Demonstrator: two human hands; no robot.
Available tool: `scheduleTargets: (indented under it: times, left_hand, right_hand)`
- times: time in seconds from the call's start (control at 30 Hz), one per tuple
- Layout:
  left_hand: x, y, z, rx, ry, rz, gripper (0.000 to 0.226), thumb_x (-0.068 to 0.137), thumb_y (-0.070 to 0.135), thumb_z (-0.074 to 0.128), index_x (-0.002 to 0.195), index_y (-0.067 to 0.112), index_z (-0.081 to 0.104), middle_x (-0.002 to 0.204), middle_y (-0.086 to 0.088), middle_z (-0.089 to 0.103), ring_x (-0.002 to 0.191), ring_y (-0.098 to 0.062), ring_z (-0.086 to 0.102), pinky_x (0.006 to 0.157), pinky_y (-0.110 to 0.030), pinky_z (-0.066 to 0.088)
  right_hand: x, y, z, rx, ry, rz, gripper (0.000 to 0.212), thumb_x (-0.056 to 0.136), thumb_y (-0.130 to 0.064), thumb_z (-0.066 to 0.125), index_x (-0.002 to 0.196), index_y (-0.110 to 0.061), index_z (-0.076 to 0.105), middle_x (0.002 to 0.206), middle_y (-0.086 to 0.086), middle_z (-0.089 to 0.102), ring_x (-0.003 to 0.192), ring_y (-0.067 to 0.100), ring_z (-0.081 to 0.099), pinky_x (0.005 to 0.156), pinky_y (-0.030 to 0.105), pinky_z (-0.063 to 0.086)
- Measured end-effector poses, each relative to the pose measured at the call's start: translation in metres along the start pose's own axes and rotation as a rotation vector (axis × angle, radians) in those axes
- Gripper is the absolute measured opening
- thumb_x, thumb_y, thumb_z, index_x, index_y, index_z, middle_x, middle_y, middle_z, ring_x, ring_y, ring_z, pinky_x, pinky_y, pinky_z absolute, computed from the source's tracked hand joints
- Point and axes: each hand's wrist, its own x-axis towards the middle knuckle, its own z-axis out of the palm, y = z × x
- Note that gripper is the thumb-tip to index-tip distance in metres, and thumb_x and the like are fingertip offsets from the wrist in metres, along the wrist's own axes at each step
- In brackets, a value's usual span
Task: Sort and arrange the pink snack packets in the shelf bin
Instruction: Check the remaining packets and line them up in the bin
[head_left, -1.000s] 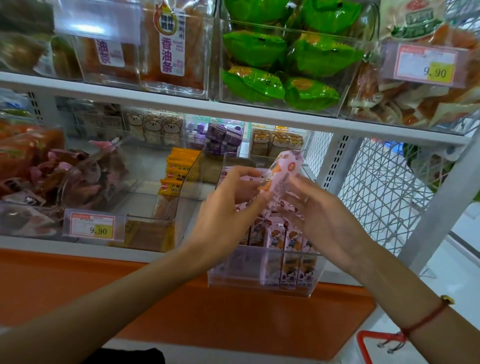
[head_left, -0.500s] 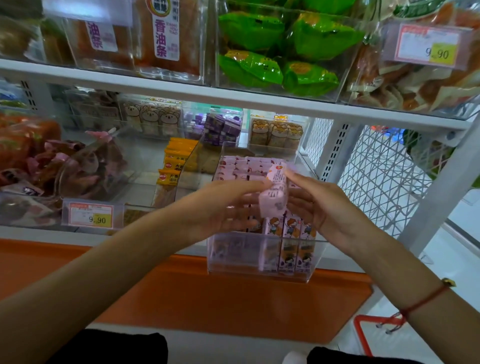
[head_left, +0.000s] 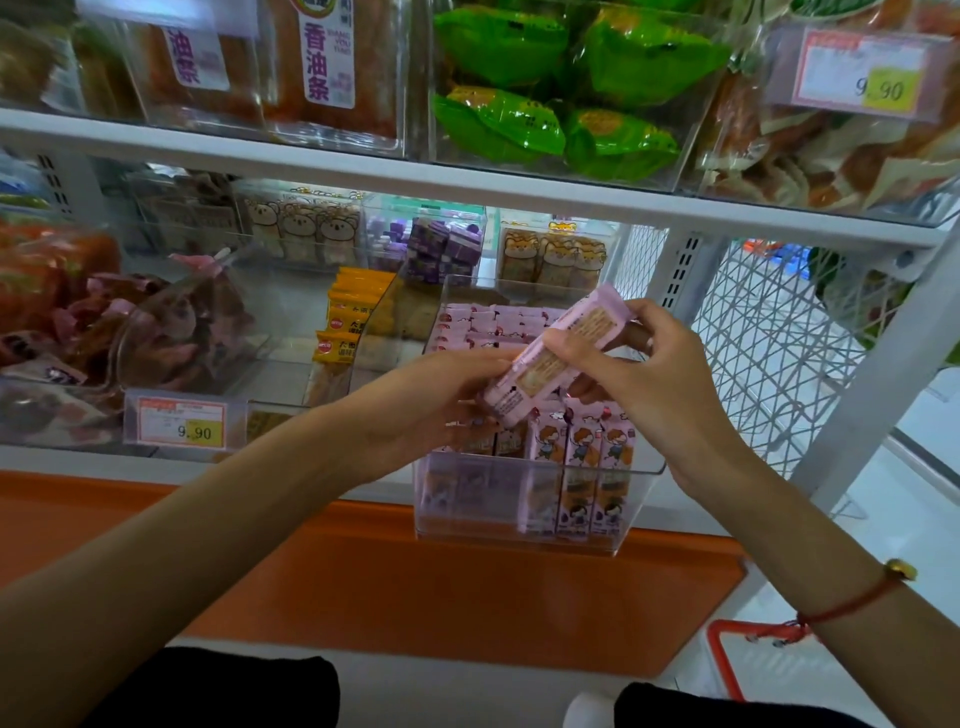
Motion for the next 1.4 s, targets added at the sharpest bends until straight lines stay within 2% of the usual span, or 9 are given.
scheduleTargets:
  times: [0.1, 0.23, 0.33, 0.57, 0.7, 0.83, 0.97, 1.27, 1.4]
  left_hand:
    - [0.001, 0.0, -0.002, 0.029, -0.032, 0.025, 0.026, 0.098, 0.031, 0.045, 0.102, 0.032, 0.071, 0.082, 0.007, 0.072, 0.077, -0.008, 0.065, 0.073, -0.022, 0.052]
    - [0.002, 0.004, -0.007, 0.098, -0.071, 0.052, 0.021, 0.093, 0.034, 0.051, 0.105, 0.027, 0.067, 0.087, 0.007, 0.074, 0.082, -0.008, 0.068, 0.079, -0.024, 0.055]
    - [0.0, 0.009, -0.011, 0.132, -0.082, 0.067, 0.016, 0.09, 0.025, 0.056, 0.102, 0.028, 0.066, 0.091, 0.006, 0.074, 0.083, -0.007, 0.069, 0.073, -0.02, 0.057]
    - [-0.005, -0.003, 0.003, 0.634, 0.266, 0.634, 0.037, 0.072, 0.03, 0.079, 0.105, 0.034, 0.062, 0.102, 0.022, 0.065, 0.094, 0.004, 0.06, 0.077, -0.018, 0.053]
    - [-0.001, -0.004, 0.006, 0.635, 0.239, 0.562, 0.045, 0.077, 0.042, 0.072, 0.118, 0.03, 0.057, 0.111, 0.02, 0.06, 0.099, 0.006, 0.057, 0.078, -0.012, 0.049]
    - [-0.003, 0.001, 0.007, 0.526, 0.118, 0.524, 0.033, 0.086, 0.033, 0.065, 0.116, 0.039, 0.054, 0.103, 0.021, 0.061, 0.091, 0.014, 0.059, 0.067, -0.002, 0.046]
    - [-0.004, 0.002, -0.001, 0.497, 0.08, 0.474, 0.044, 0.079, 0.027, 0.072, 0.117, 0.038, 0.052, 0.106, 0.007, 0.065, 0.086, 0.003, 0.067, 0.067, -0.008, 0.051]
    - [-0.002, 0.001, -0.006, 0.503, 0.201, 0.61, 0.065, 0.08, 0.022, 0.073, 0.133, 0.04, 0.041, 0.114, 0.011, 0.058, 0.098, -0.001, 0.063, 0.08, -0.015, 0.054]
    - [0.002, 0.001, -0.011, 0.568, 0.269, 0.598, 0.054, 0.08, 0.024, 0.074, 0.122, 0.044, 0.045, 0.111, 0.017, 0.058, 0.093, 0.003, 0.064, 0.076, -0.016, 0.056]
  right_hand:
    - [0.0, 0.0, 0.001, 0.024, 0.02, -0.007, 0.039, 0.071, -0.035, 0.076, 0.099, -0.014, 0.059, 0.08, -0.006, 0.07, 0.059, 0.009, 0.069, 0.055, 0.017, 0.053]
    - [0.006, 0.007, -0.007, 0.176, -0.11, 0.092, 0.059, 0.058, -0.042, 0.074, 0.112, -0.021, 0.059, 0.105, 0.0, 0.069, 0.1, 0.021, 0.066, 0.085, 0.034, 0.054]
    - [0.007, 0.01, -0.011, 0.304, -0.245, 0.123, 0.065, 0.062, -0.029, 0.073, 0.123, -0.021, 0.054, 0.111, -0.002, 0.066, 0.102, 0.016, 0.065, 0.08, 0.025, 0.053]
    - [0.003, 0.013, 0.003, 0.172, -0.137, 0.146, 0.062, 0.059, -0.059, 0.066, 0.111, -0.026, 0.057, 0.101, -0.002, 0.069, 0.102, 0.014, 0.065, 0.089, 0.036, 0.053]
    - [0.005, 0.009, 0.004, 0.106, -0.073, 0.138, 0.068, 0.061, -0.053, 0.07, 0.12, -0.023, 0.053, 0.105, -0.004, 0.07, 0.101, 0.015, 0.066, 0.093, 0.044, 0.052]
    - [0.004, 0.006, 0.005, 0.039, -0.062, 0.063, 0.061, 0.06, -0.05, 0.072, 0.111, -0.022, 0.054, 0.098, -0.007, 0.071, 0.088, 0.007, 0.069, 0.078, 0.029, 0.058]
    - [0.001, 0.005, 0.005, -0.114, -0.083, -0.069, 0.05, 0.065, -0.051, 0.07, 0.106, -0.025, 0.057, 0.098, -0.012, 0.067, 0.087, -0.003, 0.065, 0.074, 0.014, 0.054]
    - [0.003, 0.013, 0.005, -0.168, -0.121, -0.087, 0.046, 0.079, -0.037, 0.069, 0.121, -0.028, 0.052, 0.101, -0.014, 0.064, 0.087, 0.001, 0.064, 0.075, 0.02, 0.056]
    - [-0.001, 0.032, 0.0, -0.626, -0.312, -0.126, 0.044, 0.088, -0.02, 0.064, 0.129, -0.022, 0.049, 0.119, -0.007, 0.057, 0.101, 0.012, 0.059, 0.082, 0.023, 0.051]
